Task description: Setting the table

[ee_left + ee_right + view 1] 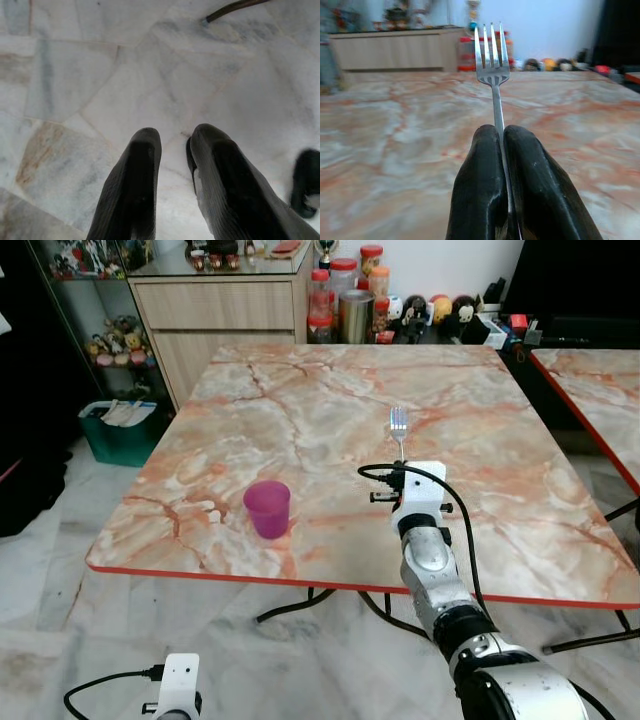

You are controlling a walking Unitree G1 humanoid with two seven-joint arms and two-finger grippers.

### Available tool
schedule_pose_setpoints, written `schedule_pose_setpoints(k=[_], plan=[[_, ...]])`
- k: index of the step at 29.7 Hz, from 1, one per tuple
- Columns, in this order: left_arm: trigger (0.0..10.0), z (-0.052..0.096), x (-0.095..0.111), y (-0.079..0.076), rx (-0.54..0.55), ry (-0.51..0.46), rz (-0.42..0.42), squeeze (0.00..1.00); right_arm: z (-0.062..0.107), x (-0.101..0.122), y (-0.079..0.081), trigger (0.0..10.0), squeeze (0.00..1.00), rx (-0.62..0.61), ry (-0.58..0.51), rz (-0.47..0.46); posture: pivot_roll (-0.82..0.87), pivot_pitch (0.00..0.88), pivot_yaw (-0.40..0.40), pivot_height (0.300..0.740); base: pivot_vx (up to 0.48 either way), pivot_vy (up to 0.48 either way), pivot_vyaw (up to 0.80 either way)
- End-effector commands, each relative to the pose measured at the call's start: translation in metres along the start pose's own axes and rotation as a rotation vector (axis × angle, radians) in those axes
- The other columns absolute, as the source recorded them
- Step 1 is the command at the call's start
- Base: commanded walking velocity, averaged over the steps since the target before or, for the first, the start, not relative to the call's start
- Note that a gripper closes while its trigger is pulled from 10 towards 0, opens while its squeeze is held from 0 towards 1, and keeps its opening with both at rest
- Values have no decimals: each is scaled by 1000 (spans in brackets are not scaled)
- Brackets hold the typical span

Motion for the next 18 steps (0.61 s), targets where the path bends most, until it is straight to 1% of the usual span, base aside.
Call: schedule_pose_setpoints(k=[1, 18], plan=[[10000, 1, -3, -6, -16, 19, -11, 0, -3, 10, -6, 10000, 0, -6, -37, 10, 22, 0, 23, 740, 0, -382, 0], [10000, 1, -3, -7, -18, 19, -7, 0, -3, 10, -3, 10000, 0, 5, -40, 10, 13, 0, 26, 740, 0, -403, 0]])
Point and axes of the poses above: a point about 5 cm out from each wrist's last joint towards the gripper, its own z axis pointing back from the gripper into the wrist, its own x axis along the axis of the wrist's last joint, y = z × x, the point moved 3 cm from there along -z, pointing out of the wrist towards the gripper, and after that the axes turned 15 degrees about -z, right-handed, at the moved point
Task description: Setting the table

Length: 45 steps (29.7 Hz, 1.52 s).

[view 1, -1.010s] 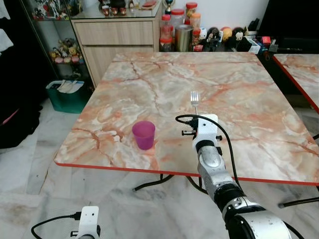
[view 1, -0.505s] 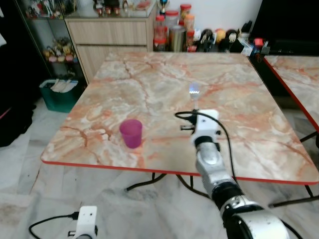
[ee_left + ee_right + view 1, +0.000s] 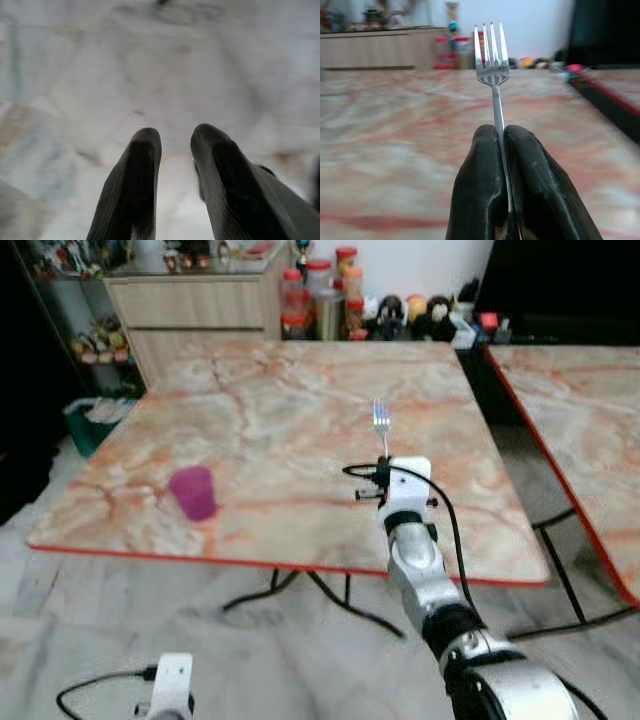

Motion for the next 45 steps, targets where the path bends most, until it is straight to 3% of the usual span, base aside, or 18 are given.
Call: schedule_pose_setpoints(k=[1, 25, 31, 37, 43, 45], plan=[[10000, -1, -2, 9, 17, 10, -13, 0, -3, 8, 12, 10000, 0, 28, -29, -14, 13, 0, 26, 740, 0, -405, 0], [10000, -1, -1, 7, 9, 7, -10, 0, -4, 23, 20, 10000, 0, 68, -101, -21, 7, 0, 26, 740, 0, -406, 0], [10000, -1, 1, 6, 5, 2, -11, 0, 0, 26, 10, 10000, 0, 91, -131, 37, -7, 0, 29, 740, 0, -404, 0], [10000, -1, 1, 3, -2, 0, -13, 0, 6, 34, -16, 10000, 0, 74, -169, 73, -19, 0, 31, 740, 0, -401, 0], [10000, -1, 1, 3, -7, 0, -20, 0, 5, 33, -16, 10000, 0, 59, -165, 70, -23, 0, 37, 740, 0, -401, 0], [10000, -1, 1, 3, -7, -1, -22, 0, 5, 33, -7, 10000, 0, 71, -165, 48, -23, 0, 39, 740, 0, -403, 0]])
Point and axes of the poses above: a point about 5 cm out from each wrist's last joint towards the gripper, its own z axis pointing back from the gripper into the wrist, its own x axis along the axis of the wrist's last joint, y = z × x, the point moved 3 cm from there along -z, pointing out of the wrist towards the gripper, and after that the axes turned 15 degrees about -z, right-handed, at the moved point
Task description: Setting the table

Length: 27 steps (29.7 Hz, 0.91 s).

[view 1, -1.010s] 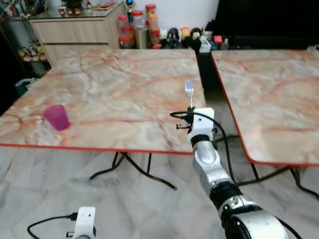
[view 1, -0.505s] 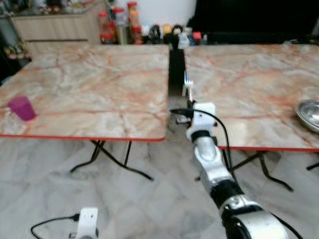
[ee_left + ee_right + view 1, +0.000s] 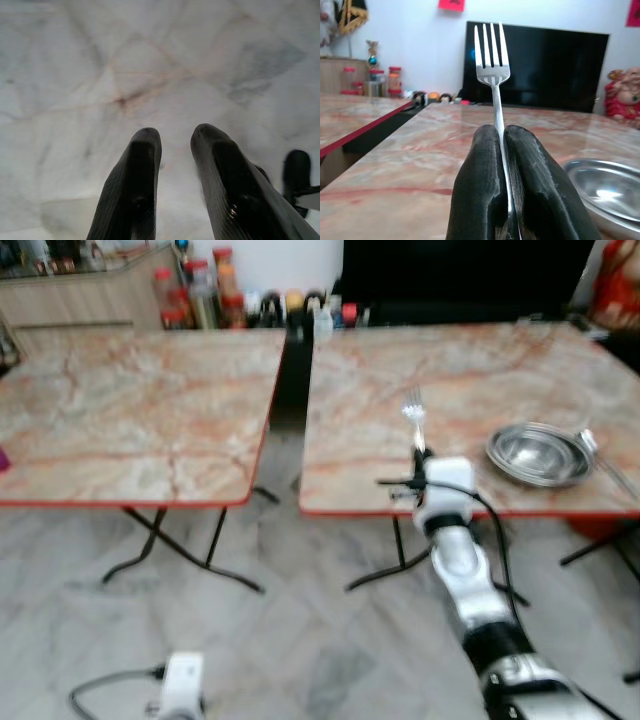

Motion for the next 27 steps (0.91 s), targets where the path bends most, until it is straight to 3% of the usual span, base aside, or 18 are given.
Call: schedule_pose_setpoints(k=[1, 6, 12, 27], plan=[[10000, 0, -3, 10, 20, 5, -17, 0, -4, 5, 21, 10000, 0, 44, -17, -32, -19, 0, 38, 740, 0, -398, 0], [10000, 0, -3, 11, 23, 4, -16, 0, -2, 2, 35, 10000, 0, 67, -6, -48, -17, 0, 36, 740, 0, -402, 0], [10000, 0, -5, 11, 24, 8, -15, 0, 0, 2, 38, 10000, 0, 79, -3, -59, -20, 0, 35, 740, 0, -401, 0], [10000, 0, -4, 8, 19, 1, -9, 0, 1, 3, 33, 10000, 0, 66, 6, -57, -26, 0, 30, 740, 0, -396, 0]])
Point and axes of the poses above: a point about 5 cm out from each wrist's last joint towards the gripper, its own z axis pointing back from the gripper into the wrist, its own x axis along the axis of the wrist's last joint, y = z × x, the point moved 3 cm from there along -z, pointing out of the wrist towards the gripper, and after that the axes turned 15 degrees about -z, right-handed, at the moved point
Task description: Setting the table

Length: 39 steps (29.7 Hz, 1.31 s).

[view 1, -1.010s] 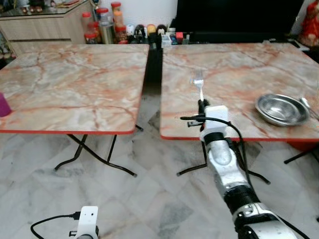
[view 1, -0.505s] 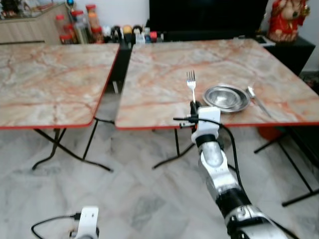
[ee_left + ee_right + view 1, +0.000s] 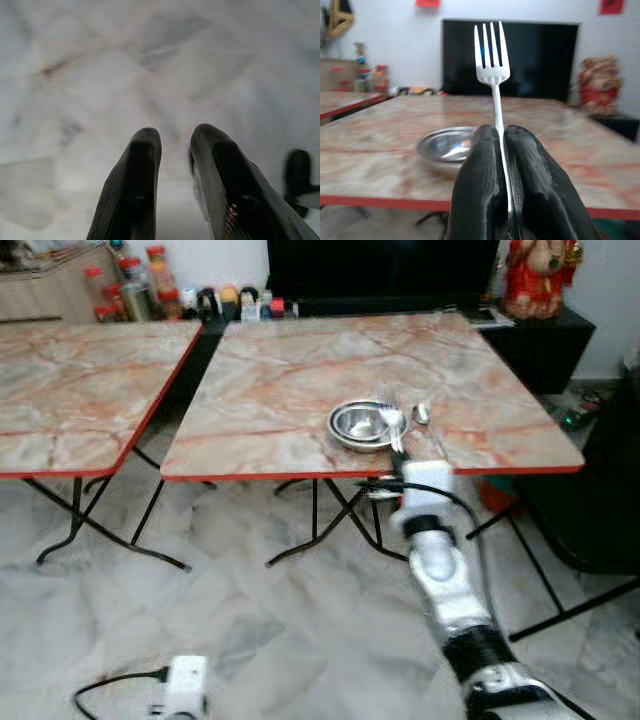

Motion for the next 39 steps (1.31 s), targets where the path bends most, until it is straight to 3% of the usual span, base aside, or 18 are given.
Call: schedule_pose_setpoints(k=[1, 8, 16, 23, 24, 26, 29, 32, 34, 35, 37, 38, 39], plan=[[10000, -1, -1, 14, 31, 3, -13, 0, -3, 5, 14, 10000, 0, 31, -9, -16, -26, 0, 30, 740, 0, -394, 0], [10000, -1, -1, 16, 37, 1, -11, 0, -4, 6, 11, 10000, 0, 21, -11, -14, -28, 0, 32, 740, 0, -377, 0], [10000, -1, 2, 19, 47, -17, 2, 0, -2, 5, 9, 10000, 0, 13, -7, -14, -30, 0, 35, 740, 0, 0, 0], [10000, -1, 3, 20, 48, -24, 17, 0, 2, 7, -1, 10000, 0, -12, -17, -25, -31, 0, 36, 740, 85, 0, 0], [10000, -1, 3, 20, 48, -23, 15, 0, 8, 9, -15, 10000, 0, -74, -42, -100, -34, 0, 38, 740, 337, 0, 0], [10000, -1, 3, 20, 48, -23, 13, 0, 12, 11, -20, 10000, 0, -76, -51, -119, -42, 0, 45, 740, 343, 0, 0], [10000, -1, 3, 21, 44, -24, 9, 0, 15, 14, -19, 10000, 0, -23, -61, -53, -47, 0, 48, 740, 349, 0, 0], [10000, -1, 3, 21, 38, -23, 2, 0, 16, 15, -23, 10000, 0, -53, -68, -71, -52, 0, 53, 740, 349, 0, 0], [10000, -2, 4, 21, 39, -25, 2, 0, 18, 21, -30, 10000, 0, -94, -112, -189, -45, 0, 51, 740, 345, 0, 0], [10000, -2, 4, 22, 41, -25, 4, 0, 19, 22, -41, 10000, 0, -141, -113, -231, -44, 0, 51, 740, 349, 0, 0], [10000, -2, 4, 22, 41, -25, 5, 0, 19, 22, -42, 10000, 0, -138, -109, -218, -44, 0, 51, 740, 349, 0, 0], [10000, -2, 4, 22, 42, -26, 5, 0, 18, 26, -37, 10000, 0, -75, -111, -142, -51, 0, 58, 740, 352, 0, 0], [10000, -2, 4, 22, 42, -26, 5, 0, 18, 26, -37, 10000, 0, -75, -111, -142, -51, 0, 58, 740, 352, 0, 0]])
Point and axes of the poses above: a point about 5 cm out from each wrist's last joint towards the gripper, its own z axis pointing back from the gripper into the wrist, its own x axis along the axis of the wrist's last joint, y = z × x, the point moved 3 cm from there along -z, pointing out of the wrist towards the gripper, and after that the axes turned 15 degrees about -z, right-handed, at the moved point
